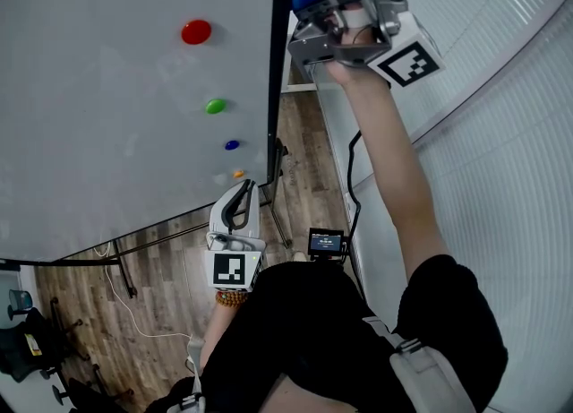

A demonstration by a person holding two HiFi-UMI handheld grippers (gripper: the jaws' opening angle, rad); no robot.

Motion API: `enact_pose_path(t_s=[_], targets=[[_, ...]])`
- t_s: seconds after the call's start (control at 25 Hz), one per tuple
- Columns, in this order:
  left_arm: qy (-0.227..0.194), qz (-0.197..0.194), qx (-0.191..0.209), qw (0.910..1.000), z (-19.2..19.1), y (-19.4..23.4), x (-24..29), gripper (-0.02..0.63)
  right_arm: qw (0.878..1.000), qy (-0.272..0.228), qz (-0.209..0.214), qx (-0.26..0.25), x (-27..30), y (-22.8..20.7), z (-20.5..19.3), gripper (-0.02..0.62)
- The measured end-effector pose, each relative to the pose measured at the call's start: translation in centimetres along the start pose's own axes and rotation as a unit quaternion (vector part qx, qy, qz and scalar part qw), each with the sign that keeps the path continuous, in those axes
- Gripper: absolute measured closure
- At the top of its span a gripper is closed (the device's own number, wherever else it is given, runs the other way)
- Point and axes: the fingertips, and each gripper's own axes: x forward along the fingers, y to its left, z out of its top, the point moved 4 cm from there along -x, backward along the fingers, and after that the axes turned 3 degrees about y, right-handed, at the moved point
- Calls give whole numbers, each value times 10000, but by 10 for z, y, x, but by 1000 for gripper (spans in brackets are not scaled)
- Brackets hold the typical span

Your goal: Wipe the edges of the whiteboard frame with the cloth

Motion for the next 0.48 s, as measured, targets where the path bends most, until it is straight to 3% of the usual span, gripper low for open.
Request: enact_pose_path(t_s=[0.48], targets=[[146, -79, -4, 9999, -36, 2, 0, 494, 9999, -6, -120, 32, -34, 4, -37, 495]])
